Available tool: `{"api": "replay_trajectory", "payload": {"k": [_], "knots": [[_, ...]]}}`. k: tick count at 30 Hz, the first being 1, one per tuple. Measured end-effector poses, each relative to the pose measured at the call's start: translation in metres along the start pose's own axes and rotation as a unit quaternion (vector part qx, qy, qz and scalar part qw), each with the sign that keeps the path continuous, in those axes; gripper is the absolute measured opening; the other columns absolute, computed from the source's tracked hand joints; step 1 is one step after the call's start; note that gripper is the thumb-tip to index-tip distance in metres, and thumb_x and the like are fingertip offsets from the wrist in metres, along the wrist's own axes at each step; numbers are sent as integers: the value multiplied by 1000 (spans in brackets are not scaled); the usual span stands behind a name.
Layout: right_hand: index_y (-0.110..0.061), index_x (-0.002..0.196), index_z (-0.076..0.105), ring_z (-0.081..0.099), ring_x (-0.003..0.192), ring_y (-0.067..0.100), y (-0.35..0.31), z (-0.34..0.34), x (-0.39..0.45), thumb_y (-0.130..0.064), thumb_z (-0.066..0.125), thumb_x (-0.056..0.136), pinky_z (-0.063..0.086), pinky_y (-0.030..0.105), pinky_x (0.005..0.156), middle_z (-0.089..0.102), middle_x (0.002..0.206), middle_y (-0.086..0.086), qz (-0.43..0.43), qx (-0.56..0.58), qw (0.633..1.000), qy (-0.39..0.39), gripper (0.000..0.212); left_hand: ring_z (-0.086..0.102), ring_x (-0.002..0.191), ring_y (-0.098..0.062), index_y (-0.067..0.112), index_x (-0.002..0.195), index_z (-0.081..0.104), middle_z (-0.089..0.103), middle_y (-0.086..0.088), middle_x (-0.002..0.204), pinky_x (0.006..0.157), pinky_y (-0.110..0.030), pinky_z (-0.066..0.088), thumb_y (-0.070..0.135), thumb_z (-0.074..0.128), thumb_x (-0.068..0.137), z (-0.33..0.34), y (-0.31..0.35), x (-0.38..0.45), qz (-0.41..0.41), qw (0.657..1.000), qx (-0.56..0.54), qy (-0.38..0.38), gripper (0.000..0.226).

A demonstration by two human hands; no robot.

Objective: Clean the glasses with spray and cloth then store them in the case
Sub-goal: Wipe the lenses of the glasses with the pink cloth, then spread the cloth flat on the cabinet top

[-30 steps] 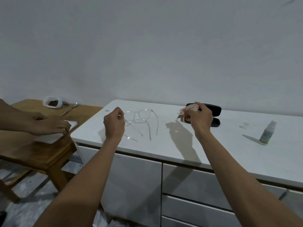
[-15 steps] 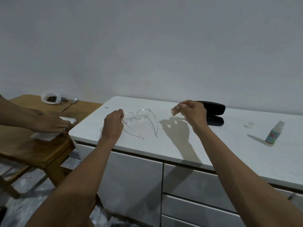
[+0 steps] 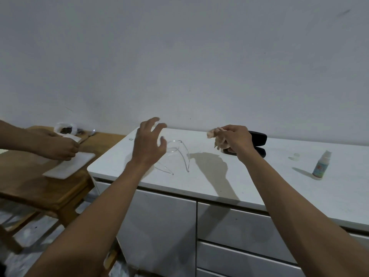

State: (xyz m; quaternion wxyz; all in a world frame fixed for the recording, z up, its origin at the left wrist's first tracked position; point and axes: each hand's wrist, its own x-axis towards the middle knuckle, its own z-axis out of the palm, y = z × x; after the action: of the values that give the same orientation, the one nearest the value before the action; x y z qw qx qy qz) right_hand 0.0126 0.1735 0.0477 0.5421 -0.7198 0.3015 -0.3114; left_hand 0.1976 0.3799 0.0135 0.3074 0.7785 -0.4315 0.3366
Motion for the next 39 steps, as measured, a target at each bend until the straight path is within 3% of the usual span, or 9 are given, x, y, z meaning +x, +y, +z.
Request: {"api": "replay_trajectory", "payload": {"k": [2, 4, 7, 11, 19, 25, 29, 33, 39], "knots": [[-10, 77, 75, 57, 45, 18, -7, -4, -4, -19, 71, 88, 41, 20, 50, 74, 76, 22, -7, 16, 1000, -8, 15, 62, 103, -24, 16, 112, 71, 72, -4, 109, 89, -39, 53, 19, 70, 86, 2, 37, 19, -25, 995, -94, -23, 26], [-10, 78, 76, 55, 46, 17, -15, -11, -9, -21, 70, 89, 41, 18, 47, 75, 77, 21, -13, 19, 1000, -19, 17, 67, 93, -17, 16, 110, 73, 76, -1, 97, 81, -26, 51, 30, 76, 86, 4, 75, 35, -118, 961, -224, -114, 28], [-10, 83, 77, 60, 64, 20, -25, -28, -17, -25, 68, 91, 45, 26, 66, 78, 84, 18, -10, 14, 999, -42, 19, 68, 92, -12, 13, 105, 74, 75, 0, 96, 77, -23, 48, 34, 81, 83, 13, 116, 51, -207, 885, -359, -213, 32], [-3, 90, 76, 63, 74, 23, -28, -56, -23, -34, 66, 94, 48, 32, 71, 79, 91, 17, -4, 3, 999, -52, 33, 61, 83, -14, 17, 79, 74, 70, -1, 85, 75, -30, 47, 16, 79, 82, 15, 148, 55, -236, 834, -446, -221, 6], [-10, 95, 80, 75, 73, 29, -20, -98, -30, -36, 66, 98, 53, 22, 53, 79, 84, 15, -8, -53, 996, -76, 30, 74, 81, -19, 13, 89, 68, 75, -5, 89, 83, -40, 59, 12, 67, 89, 10, 183, 66, -296, 765, -522, -235, 2], [-13, 90, 79, 72, 61, 10, -14, -103, -25, -38, 63, 99, 52, 28, 66, 77, 75, 6, -26, -65, 995, -73, 31, 68, 77, -15, 9, 109, 73, 72, -3, 89, 80, -36, 58, 21, 80, 83, 13, 193, 68, -248, 803, -466, -276, 29], [-20, 98, 79, 72, 65, 13, -10, -105, -23, -41, 75, 90, 53, 27, 62, 77, 74, 3, -26, -62, 994, -82, 23, 63, 68, -13, 2, 97, 76, 70, -1, 79, 77, -33, 56, 9, 78, 83, 17, 190, 68, -239, 830, -431, -261, 16], [-20, 108, 70, 63, 60, 15, -4, -106, -18, -21, 80, 84, 52, 29, 57, 70, 74, 4, -23, -85, 994, -68, 27, 59, 68, -17, 6, 87, 75, 72, -4, 84, 76, -35, 59, 6, 76, 84, 18, 187, 76, -293, 820, -437, -223, 3], [-13, 90, 68, 67, 51, 15, -2, -104, -21, -24, 76, 88, 55, 29, 55, 76, 68, 8, -91, -96, 991, 7, 14, 55, 66, -15, 13, 78, 74, 71, -3, 79, 78, -38, 60, 10, 79, 81, 16, 184, 82, -308, 820, -433, -212, 6]]}}
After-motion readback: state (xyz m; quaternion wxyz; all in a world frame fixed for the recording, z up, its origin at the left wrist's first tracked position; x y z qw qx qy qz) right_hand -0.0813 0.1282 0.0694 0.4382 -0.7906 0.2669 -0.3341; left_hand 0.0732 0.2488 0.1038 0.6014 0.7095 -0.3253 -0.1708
